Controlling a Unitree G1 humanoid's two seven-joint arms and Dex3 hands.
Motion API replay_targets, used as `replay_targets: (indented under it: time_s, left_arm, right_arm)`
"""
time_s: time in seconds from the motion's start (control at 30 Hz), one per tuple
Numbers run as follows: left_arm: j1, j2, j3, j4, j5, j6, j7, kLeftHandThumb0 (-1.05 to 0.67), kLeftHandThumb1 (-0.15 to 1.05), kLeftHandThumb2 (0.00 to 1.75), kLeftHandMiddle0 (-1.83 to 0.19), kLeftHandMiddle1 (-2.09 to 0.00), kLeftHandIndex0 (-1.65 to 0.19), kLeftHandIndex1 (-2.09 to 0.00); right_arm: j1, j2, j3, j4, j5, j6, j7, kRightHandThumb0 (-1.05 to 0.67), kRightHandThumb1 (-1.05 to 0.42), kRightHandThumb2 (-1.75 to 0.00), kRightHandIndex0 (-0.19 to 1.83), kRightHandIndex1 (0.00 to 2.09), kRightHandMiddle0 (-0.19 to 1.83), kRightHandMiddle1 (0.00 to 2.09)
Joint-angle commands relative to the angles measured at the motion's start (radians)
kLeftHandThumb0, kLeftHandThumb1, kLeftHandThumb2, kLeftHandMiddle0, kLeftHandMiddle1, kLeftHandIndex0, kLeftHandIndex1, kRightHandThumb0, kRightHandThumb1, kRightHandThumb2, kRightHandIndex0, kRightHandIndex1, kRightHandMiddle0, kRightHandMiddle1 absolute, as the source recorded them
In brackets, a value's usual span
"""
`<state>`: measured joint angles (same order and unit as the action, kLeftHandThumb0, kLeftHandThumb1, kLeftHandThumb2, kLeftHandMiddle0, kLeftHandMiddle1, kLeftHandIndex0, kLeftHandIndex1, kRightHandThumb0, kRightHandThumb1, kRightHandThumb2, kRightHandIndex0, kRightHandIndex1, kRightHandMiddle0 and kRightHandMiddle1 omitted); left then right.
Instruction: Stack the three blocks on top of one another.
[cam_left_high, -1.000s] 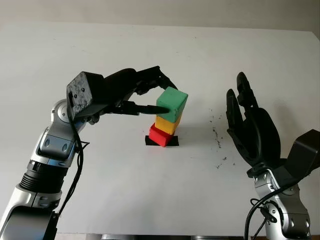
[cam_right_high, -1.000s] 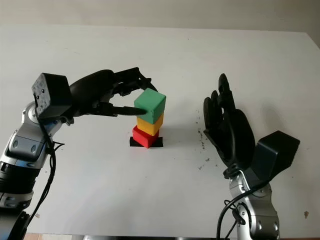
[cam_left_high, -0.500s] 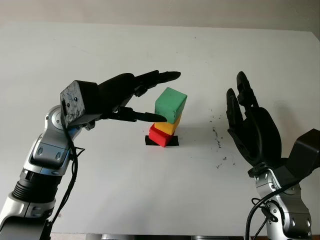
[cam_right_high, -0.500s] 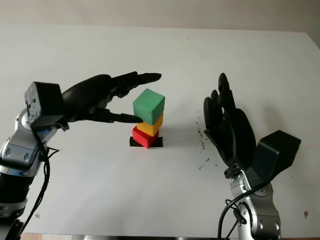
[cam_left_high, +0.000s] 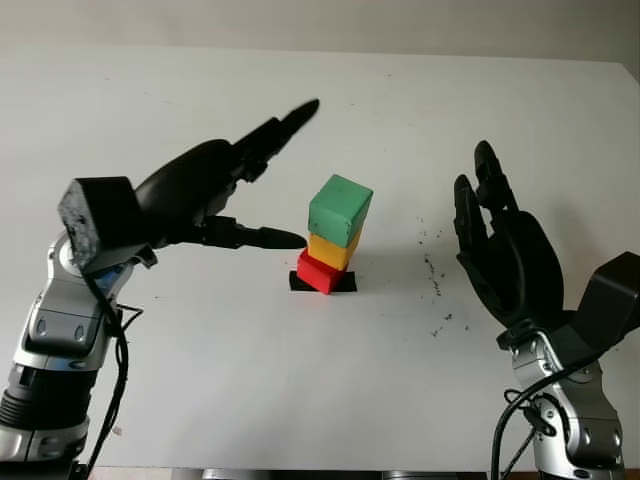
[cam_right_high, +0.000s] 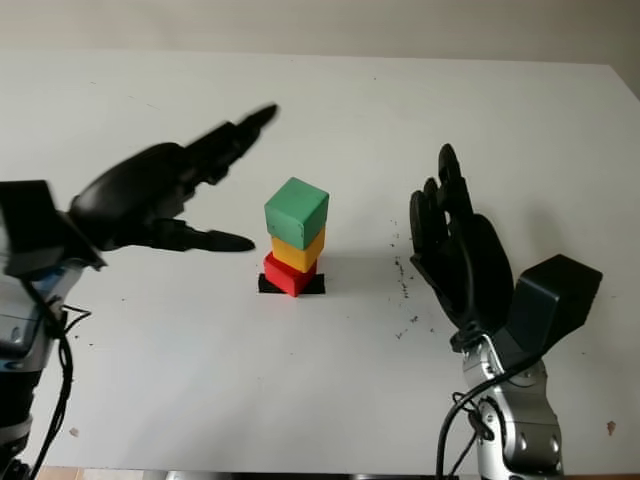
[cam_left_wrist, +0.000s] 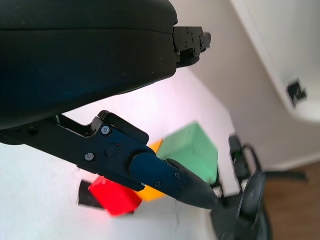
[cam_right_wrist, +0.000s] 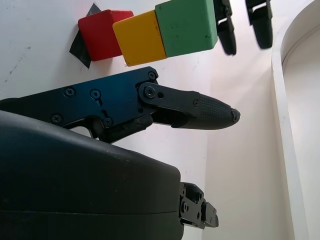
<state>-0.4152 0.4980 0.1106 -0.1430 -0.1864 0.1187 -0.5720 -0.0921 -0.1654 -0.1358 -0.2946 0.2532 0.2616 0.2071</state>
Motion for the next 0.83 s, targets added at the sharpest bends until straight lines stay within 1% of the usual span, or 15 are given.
replay_targets:
  time_s: [0.0,0.07,0.13,0.2,0.3,0.43,0.5,0.63,0.8]
  left_arm:
    - [0.058,-0.042,0.07,-0.017,-0.05,-0.004,0.051,-0.94,1.02,0.32,0.19,0.0,0.19,0.0]
    - [0.099,-0.093,0.112,-0.015,-0.079,-0.03,0.115,-0.89,1.04,0.53,0.19,0.0,0.19,0.0]
    - [0.132,-0.123,0.129,-0.019,-0.084,-0.045,0.16,-0.87,1.05,0.59,0.19,0.0,0.19,0.0]
    - [0.176,-0.165,0.131,-0.014,-0.081,-0.085,0.193,-0.83,1.05,0.59,0.19,0.0,0.19,0.0]
    - [0.236,-0.202,0.121,-0.003,-0.069,-0.142,0.216,-0.79,1.05,0.59,0.19,0.0,0.19,0.0]
    - [0.291,-0.268,0.116,0.024,-0.073,-0.239,0.24,-0.74,1.05,0.6,0.19,0.0,0.19,0.0]
    - [0.313,-0.287,0.114,0.042,-0.066,-0.281,0.248,-0.74,1.05,0.62,0.19,0.0,0.19,0.0]
    - [0.345,-0.311,0.109,0.04,-0.061,-0.304,0.273,-0.72,1.05,0.64,0.19,0.0,0.19,0.0]
    - [0.371,-0.347,0.09,0.016,-0.083,-0.277,0.302,-0.7,1.05,0.62,0.19,0.0,0.19,0.0]
  right_arm:
    - [-0.007,-0.001,-0.003,0.008,-0.003,-0.019,-0.004,-0.62,-1.05,-0.57,-0.19,0.0,-0.19,0.02]
    - [-0.013,0.002,0.001,0.016,-0.007,-0.022,-0.007,-0.63,-1.05,-0.57,-0.19,0.0,-0.19,0.02]
    - [-0.019,0.004,0.005,0.023,-0.009,-0.024,-0.008,-0.63,-1.05,-0.58,-0.19,0.0,-0.19,0.01]
    - [-0.029,0.011,0.011,0.033,-0.007,-0.018,-0.012,-0.63,-1.05,-0.58,-0.19,0.0,-0.19,0.01]
    - [-0.047,0.022,0.024,0.073,-0.015,-0.037,-0.013,-0.63,-1.05,-0.61,-0.19,0.0,-0.19,0.0]
    - [-0.059,0.046,0.042,0.125,-0.033,-0.085,-0.02,-0.63,-1.05,-0.64,-0.19,0.0,-0.19,0.0]
    - [-0.061,0.054,0.053,0.144,-0.044,-0.107,-0.02,-0.63,-1.05,-0.66,-0.19,0.0,-0.19,0.0]
    - [-0.058,0.072,0.072,0.149,-0.066,-0.118,-0.038,-0.65,-1.05,-0.7,-0.19,0.0,-0.19,0.0]
    - [-0.025,0.079,0.082,0.122,-0.068,-0.122,-0.037,-0.6,-1.05,-0.73,-0.19,0.0,-0.19,0.0]
